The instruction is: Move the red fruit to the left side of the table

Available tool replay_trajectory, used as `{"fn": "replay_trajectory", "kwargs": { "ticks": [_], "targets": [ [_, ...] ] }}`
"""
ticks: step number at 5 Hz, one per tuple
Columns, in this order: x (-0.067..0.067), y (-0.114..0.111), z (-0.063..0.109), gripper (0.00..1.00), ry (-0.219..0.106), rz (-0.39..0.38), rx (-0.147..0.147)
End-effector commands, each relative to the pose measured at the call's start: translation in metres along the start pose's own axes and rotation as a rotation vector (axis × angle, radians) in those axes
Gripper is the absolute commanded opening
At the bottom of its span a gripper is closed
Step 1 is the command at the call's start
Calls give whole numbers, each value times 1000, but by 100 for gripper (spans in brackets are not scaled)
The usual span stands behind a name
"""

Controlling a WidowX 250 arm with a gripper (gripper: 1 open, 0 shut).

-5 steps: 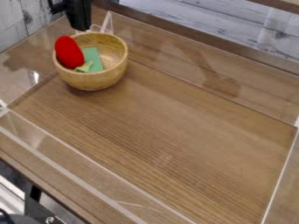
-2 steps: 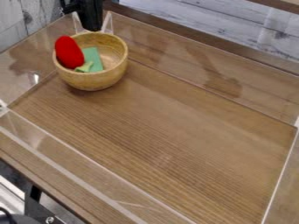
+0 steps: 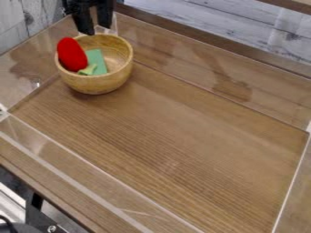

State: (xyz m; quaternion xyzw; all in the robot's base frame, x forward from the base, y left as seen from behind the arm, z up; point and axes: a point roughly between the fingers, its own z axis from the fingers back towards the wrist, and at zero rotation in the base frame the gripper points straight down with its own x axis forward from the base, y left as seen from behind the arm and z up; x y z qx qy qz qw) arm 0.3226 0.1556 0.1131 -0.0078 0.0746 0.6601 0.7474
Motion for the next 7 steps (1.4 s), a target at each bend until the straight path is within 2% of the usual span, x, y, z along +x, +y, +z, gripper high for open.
{"fn": "replay_trajectory", "kwargs": {
  "ticks": [1,3,4,5,6,7],
  "targets": [
    [-8,4,40,100,-68,-12,-85],
    [-22,11,51,100,-71,-37,-85],
    [-23,13,52,100,-76,-38,-78],
    [-23,11,46,0,-85,-40,-68],
    [-23,12,43,100,-92,-38,-59],
    [-24,12,42,100,-95,-34,-50]
  ]
}}
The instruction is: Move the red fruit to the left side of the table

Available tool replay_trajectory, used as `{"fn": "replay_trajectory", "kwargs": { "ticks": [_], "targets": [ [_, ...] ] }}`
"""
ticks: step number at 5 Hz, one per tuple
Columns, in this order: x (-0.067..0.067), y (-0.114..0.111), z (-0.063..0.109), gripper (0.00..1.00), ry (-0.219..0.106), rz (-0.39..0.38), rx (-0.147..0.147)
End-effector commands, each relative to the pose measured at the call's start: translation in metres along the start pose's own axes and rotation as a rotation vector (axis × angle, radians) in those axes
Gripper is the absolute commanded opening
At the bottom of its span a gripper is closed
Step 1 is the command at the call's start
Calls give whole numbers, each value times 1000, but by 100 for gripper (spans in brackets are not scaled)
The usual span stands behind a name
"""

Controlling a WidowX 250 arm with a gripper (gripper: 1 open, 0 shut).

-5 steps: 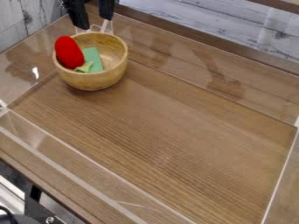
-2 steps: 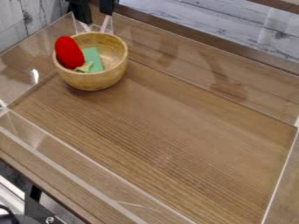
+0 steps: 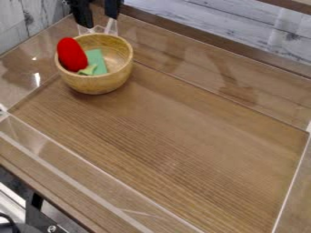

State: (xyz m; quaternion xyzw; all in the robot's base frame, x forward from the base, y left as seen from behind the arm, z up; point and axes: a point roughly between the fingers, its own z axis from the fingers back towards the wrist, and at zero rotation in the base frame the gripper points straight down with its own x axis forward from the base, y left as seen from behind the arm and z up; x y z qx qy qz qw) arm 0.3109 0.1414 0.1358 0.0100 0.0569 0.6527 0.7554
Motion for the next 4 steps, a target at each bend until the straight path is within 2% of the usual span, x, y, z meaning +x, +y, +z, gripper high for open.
{"fn": "replay_trajectory", "kwargs": {
  "ticks": [1,4],
  "targets": [
    [-7,1,24,100,-47,-15,-49],
    [-12,3,25,100,-52,-14,-30]
  ]
}}
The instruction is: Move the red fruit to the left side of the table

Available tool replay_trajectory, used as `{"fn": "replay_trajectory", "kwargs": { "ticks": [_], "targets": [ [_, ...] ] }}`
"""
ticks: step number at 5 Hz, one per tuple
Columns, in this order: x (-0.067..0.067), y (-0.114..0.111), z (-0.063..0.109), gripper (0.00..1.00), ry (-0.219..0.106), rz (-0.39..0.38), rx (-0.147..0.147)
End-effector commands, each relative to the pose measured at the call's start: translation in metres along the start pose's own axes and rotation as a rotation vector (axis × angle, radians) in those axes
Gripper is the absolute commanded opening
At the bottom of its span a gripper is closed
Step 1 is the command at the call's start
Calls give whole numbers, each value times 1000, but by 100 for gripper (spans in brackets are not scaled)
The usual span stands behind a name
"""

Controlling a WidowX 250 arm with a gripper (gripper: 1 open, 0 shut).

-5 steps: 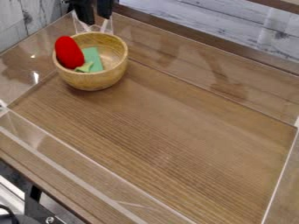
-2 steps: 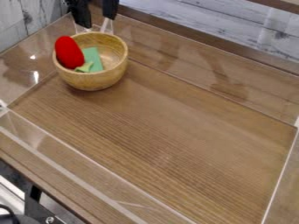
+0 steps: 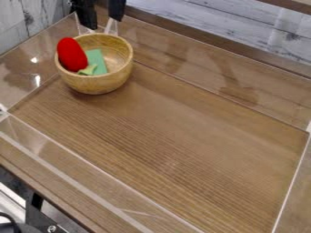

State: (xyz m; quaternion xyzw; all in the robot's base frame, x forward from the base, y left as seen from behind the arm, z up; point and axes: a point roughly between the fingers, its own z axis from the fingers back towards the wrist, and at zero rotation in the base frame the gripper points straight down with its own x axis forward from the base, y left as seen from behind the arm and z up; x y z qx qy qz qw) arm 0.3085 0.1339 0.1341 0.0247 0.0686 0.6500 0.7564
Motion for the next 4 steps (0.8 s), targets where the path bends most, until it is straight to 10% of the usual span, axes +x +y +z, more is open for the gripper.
{"fn": "replay_trajectory", "kwargs": {
  "ticks": [1,2,3,4],
  "targets": [
    [-6,2,26,100,-53,-10,-61],
    [-7,1,25,100,-56,-10,-53],
    [-8,-1,22,0,-60,-11,-46],
    [-10,-5,17,0,-64,-15,-37]
  ]
}}
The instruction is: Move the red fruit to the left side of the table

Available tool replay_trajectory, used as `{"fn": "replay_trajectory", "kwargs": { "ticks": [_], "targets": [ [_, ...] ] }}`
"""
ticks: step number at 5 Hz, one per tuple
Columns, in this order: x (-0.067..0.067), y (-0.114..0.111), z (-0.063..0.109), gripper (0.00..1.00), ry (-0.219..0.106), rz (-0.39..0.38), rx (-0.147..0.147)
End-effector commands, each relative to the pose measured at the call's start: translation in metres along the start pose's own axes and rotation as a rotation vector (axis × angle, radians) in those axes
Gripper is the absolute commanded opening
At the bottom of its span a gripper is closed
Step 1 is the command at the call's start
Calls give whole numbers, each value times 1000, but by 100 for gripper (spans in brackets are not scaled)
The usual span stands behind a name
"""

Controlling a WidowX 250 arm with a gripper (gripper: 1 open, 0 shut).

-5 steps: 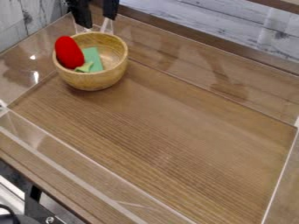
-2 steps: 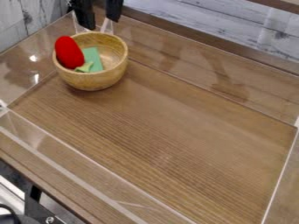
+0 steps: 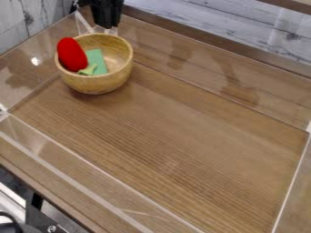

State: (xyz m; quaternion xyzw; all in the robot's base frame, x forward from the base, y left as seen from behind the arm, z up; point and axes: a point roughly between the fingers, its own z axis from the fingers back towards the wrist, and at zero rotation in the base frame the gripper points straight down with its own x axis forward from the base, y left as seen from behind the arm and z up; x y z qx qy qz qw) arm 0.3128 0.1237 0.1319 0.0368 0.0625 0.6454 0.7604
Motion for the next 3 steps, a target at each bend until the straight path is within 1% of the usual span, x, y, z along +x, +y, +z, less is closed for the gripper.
{"fn": "replay_trajectory", "kwargs": {
  "ticks": [1,2,3],
  "targets": [
    [-7,-5,12,0,-40,1,-43],
    [-14,-12,6,0,-42,2,-38],
    [-17,-18,0,0,-46,3,-33]
  ]
}}
